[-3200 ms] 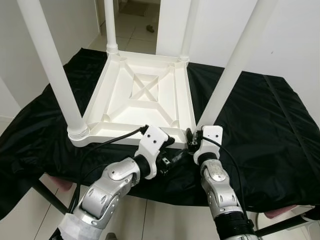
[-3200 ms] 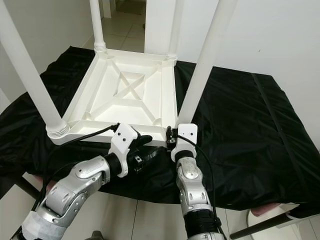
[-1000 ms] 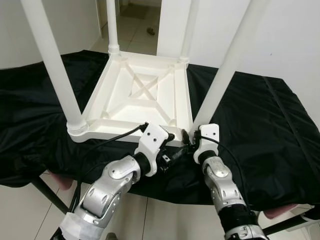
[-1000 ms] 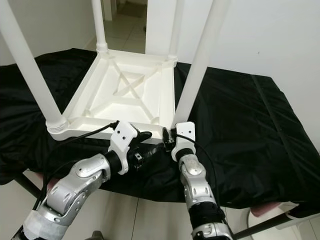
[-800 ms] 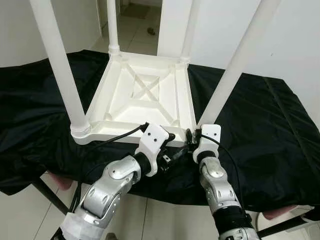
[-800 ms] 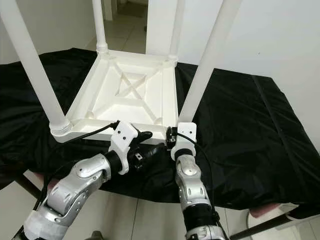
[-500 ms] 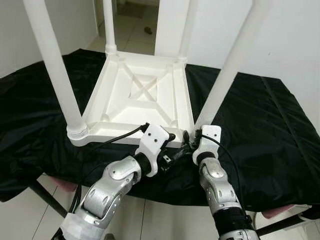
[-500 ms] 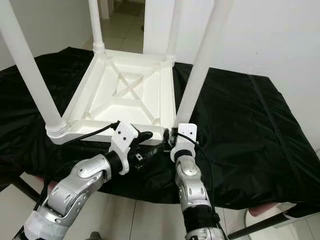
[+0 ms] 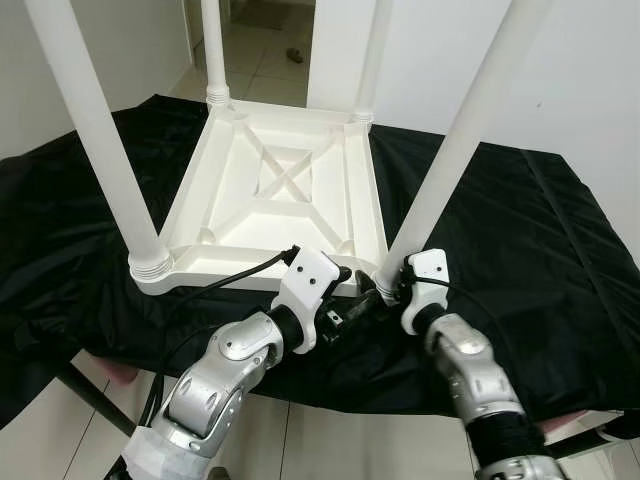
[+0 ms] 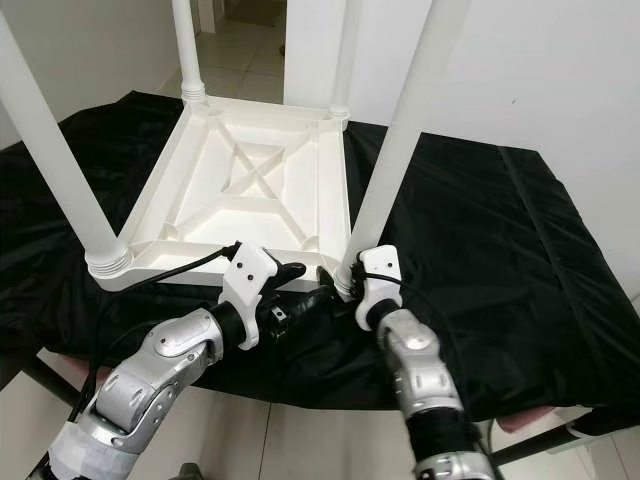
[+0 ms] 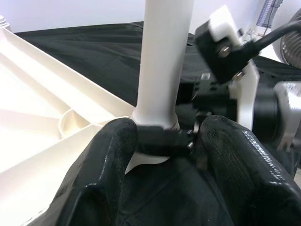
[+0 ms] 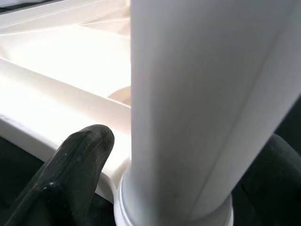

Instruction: Building children table

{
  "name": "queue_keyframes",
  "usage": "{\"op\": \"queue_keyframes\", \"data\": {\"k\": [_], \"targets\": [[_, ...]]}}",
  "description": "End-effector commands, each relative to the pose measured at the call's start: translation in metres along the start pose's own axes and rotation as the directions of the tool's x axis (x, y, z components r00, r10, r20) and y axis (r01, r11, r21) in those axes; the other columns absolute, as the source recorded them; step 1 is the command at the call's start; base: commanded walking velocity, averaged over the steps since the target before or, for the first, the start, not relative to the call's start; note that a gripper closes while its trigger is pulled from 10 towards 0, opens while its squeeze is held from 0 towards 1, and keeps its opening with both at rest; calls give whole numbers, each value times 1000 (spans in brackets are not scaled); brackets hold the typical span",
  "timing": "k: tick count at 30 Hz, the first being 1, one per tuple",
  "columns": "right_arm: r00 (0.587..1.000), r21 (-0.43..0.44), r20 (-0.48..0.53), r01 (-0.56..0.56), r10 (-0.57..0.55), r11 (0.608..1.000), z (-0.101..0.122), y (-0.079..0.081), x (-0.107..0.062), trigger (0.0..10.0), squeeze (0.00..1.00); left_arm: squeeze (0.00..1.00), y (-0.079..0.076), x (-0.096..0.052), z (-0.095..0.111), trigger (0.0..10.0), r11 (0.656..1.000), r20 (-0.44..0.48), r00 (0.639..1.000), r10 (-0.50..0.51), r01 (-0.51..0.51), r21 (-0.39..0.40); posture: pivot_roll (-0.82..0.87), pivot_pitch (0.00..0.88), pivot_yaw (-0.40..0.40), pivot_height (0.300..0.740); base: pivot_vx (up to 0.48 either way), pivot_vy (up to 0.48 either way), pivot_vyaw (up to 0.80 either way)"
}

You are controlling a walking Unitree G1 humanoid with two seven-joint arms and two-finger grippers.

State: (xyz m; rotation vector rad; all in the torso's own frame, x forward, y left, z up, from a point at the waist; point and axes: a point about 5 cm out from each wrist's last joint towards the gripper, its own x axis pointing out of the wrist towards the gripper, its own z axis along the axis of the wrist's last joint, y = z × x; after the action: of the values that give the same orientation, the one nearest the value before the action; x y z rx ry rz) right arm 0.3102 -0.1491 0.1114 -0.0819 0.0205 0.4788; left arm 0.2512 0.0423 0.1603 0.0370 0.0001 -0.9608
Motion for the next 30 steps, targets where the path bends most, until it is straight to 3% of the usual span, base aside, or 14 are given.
{"op": "queue_keyframes", "data": {"k": [1, 3, 5, 6, 9, 24, 25, 26, 30], "targets": [[999, -4, 0, -34, 34, 999, -1, -2, 1, 10000, 0, 0, -2, 0, -5, 10000, 1000, -13, 1000, -11, 11, -4, 57, 0, -68, 740, 0, 0, 0], [999, -6, -1, -39, 39, 999, -1, -4, 1, 10000, 0, 0, -2, 0, -5, 10000, 1000, -14, 1000, -11, 11, -4, 57, 0, -68, 740, 0, 0, 0], [996, -27, 11, -83, 84, 996, 1, -5, 2, 10000, 0, 0, -2, 0, -5, 10000, 1000, -14, 1000, -10, 10, -4, 58, 0, -68, 740, 0, 0, 0], [987, -71, 17, -159, 161, 985, 3, -6, 6, 10000, 0, 0, -2, -1, -5, 10000, 1000, -15, 1000, -7, 7, -4, 65, 0, -68, 740, 0, 0, 0], [980, -93, 15, -195, 198, 976, 5, -7, 11, 10000, 0, 0, -1, -2, -5, 10000, 1000, -16, 1000, -2, 2, -3, 73, 0, -65, 740, 0, 0, 0], [967, -104, 14, -250, 253, 963, 3, -7, 22, 9765, 0, 0, 1, -4, -5, 10000, 1000, -21, 1000, 11, -11, -5, 80, 0, -55, 740, 0, 0, 0], [965, -101, 6, -261, 263, 960, 0, -7, 22, 824, 0, 0, 2, -4, -4, 10000, 1000, -20, 1000, 15, -15, -4, 83, 2, -54, 740, 0, 0, 0], [963, -96, -9, -269, 269, 959, -5, -6, 20, 0, 0, 0, 3, -5, -4, 10000, 1000, -19, 1000, 19, -19, -4, 85, 6, -55, 740, 0, 0, 0], [971, -57, -30, -237, 236, 970, -13, -8, 18, 0, 0, 0, 3, -6, -3, 10000, 1000, -18, 999, 27, -27, -5, 87, 14, -56, 740, 0, 0, 0]]}}
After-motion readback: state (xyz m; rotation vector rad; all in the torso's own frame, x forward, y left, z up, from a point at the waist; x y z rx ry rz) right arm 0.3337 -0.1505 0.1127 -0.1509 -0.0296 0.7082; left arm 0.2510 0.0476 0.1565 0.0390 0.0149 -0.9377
